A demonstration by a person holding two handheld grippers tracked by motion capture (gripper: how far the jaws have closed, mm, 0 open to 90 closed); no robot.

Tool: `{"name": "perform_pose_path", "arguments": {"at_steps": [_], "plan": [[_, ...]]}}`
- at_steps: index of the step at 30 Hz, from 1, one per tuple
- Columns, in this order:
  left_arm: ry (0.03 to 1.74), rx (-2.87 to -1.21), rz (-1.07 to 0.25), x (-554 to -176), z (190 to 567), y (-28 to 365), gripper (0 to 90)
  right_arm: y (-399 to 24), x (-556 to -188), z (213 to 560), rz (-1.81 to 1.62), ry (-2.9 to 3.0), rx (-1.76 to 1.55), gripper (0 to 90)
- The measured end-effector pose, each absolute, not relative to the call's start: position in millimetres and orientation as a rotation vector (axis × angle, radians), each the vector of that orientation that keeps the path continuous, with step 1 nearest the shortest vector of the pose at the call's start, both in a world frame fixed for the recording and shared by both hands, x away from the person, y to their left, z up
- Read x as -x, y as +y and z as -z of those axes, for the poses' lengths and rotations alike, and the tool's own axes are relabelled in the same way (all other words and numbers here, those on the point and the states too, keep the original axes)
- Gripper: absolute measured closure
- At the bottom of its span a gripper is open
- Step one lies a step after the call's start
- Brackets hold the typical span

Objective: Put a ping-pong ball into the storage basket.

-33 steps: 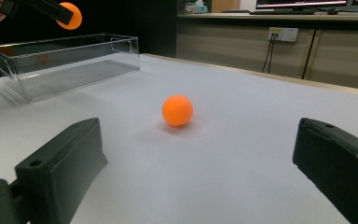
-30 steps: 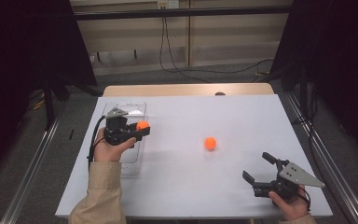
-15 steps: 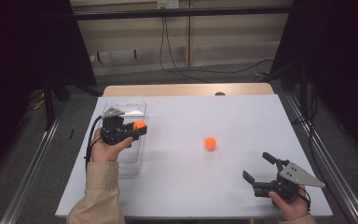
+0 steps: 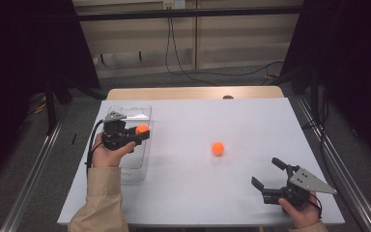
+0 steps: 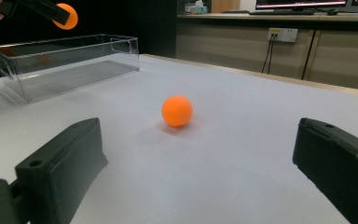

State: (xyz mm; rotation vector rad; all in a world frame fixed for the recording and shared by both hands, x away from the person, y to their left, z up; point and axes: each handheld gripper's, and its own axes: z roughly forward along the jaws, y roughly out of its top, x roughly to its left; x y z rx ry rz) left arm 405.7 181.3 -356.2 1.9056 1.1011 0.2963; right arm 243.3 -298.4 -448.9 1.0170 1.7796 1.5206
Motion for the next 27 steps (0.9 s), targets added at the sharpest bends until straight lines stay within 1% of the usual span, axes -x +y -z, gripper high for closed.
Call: {"name": "perform_pose_path", "arguments": {"at_steps": [27], "plan": [[1.135,-1.899,-0.338,-407.6,358.4,190.4,50.7,-298.5,-243.2,448.6,-1.523,1.779,-1.014,1.6]]}}
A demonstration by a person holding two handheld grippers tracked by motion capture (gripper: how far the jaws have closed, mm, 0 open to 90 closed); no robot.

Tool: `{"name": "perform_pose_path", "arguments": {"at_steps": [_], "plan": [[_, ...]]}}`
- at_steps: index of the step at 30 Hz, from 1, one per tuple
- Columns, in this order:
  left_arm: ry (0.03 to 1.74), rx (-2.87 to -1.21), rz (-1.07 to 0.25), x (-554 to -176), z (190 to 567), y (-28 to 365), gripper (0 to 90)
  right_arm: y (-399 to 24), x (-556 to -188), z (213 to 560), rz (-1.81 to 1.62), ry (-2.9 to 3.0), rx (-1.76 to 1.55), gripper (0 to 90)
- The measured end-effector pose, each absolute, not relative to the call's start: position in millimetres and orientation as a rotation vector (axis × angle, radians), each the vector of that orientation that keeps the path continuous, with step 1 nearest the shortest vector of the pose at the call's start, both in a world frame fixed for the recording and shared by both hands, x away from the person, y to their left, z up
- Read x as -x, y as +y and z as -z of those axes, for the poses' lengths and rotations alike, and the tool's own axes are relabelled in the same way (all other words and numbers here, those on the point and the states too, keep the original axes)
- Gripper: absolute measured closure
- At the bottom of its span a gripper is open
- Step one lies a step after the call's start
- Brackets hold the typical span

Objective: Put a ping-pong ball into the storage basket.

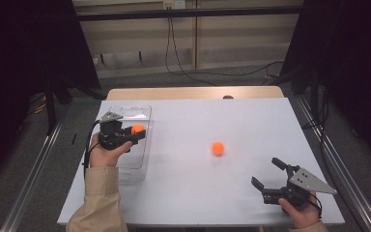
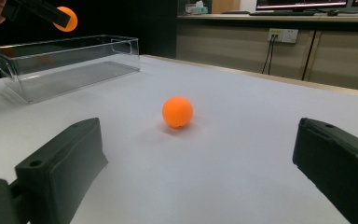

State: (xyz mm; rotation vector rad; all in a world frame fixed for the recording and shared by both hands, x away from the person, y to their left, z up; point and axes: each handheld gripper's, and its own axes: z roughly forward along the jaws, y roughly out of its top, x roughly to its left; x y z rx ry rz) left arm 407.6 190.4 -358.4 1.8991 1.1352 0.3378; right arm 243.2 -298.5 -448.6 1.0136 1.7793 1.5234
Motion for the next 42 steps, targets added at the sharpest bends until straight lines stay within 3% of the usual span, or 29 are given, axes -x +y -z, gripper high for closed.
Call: {"name": "perform_pose_path", "arguments": {"at_steps": [42], "plan": [[1.208,-1.897,-0.394,-411.5,365.8,206.3,50.7,-298.4,-243.2,448.6,-1.525,1.779,-1.011,1.6]]}}
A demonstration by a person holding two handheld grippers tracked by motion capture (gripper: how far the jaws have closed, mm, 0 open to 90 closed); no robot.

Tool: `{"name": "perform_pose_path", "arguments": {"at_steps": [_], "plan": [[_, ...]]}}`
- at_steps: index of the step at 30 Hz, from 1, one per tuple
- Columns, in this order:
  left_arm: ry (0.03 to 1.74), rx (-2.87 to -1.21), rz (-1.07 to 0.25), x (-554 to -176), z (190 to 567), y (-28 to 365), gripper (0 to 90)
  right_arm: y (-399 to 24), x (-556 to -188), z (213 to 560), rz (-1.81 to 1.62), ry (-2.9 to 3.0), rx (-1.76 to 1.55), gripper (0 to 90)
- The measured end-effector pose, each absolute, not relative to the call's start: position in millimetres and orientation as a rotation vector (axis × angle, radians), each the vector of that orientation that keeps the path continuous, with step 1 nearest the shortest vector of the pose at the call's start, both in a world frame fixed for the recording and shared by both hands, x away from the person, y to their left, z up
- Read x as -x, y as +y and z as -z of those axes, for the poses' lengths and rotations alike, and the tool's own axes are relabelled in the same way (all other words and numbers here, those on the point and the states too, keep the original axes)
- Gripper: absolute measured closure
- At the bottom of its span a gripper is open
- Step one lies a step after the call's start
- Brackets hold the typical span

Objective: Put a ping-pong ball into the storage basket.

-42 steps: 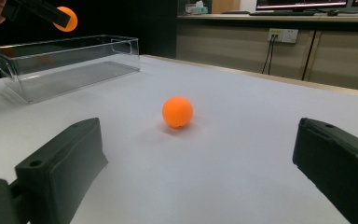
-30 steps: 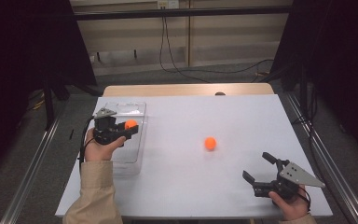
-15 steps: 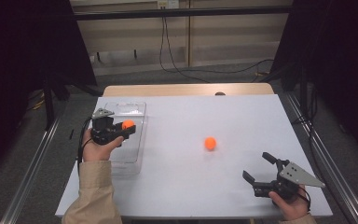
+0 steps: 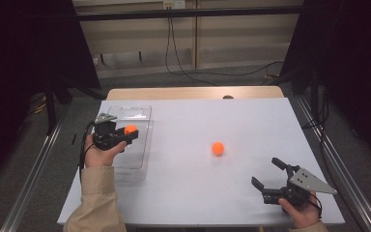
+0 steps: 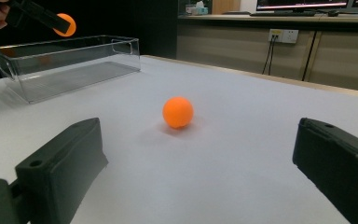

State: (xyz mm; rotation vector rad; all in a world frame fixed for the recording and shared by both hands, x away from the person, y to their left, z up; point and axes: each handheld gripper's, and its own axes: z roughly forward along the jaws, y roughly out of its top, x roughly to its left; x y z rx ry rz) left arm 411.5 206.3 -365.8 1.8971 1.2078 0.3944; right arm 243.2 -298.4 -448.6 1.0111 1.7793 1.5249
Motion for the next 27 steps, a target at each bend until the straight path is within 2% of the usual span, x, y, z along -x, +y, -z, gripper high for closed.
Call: {"name": "perform_pose_path", "arguments": {"at_steps": [27], "plan": [[1.258,-1.923,-0.425,-416.6,376.7,212.6,50.6,-297.5,-243.4,448.9,-1.528,1.780,-1.011,1.7]]}}
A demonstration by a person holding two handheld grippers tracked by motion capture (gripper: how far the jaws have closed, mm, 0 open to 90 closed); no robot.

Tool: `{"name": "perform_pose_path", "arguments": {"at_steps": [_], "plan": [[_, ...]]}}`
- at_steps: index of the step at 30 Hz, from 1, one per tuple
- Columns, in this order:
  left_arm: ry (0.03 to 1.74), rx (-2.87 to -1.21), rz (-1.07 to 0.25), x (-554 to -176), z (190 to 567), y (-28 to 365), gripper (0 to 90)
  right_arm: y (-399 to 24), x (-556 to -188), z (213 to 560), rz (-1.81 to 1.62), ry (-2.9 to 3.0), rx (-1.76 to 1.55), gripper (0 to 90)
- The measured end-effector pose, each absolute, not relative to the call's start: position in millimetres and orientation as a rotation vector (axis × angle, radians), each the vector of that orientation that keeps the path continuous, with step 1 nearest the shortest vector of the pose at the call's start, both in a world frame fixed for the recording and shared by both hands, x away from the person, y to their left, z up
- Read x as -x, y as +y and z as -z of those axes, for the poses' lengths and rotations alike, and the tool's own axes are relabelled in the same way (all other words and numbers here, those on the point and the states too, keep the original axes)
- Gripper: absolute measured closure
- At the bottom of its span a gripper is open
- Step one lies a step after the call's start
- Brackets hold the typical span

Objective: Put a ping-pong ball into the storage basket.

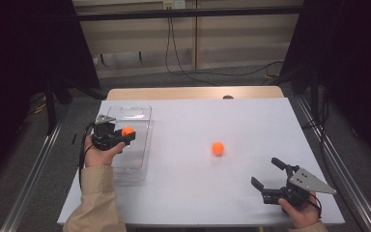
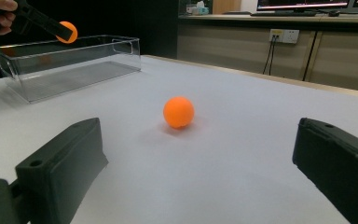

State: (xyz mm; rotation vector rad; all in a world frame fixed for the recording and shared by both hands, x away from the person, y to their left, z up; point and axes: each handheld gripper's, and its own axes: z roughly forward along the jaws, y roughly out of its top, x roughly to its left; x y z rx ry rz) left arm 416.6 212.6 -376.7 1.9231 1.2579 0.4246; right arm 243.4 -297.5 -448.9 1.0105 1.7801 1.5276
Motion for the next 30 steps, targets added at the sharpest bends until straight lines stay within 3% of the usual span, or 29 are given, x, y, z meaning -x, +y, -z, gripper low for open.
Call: {"name": "perform_pose_path", "arguments": {"at_steps": [30], "plan": [[1.291,-1.946,-0.451,-419.6,385.1,216.2,49.5,-297.6,-243.4,448.7,-1.528,1.779,-1.009,1.7]]}}
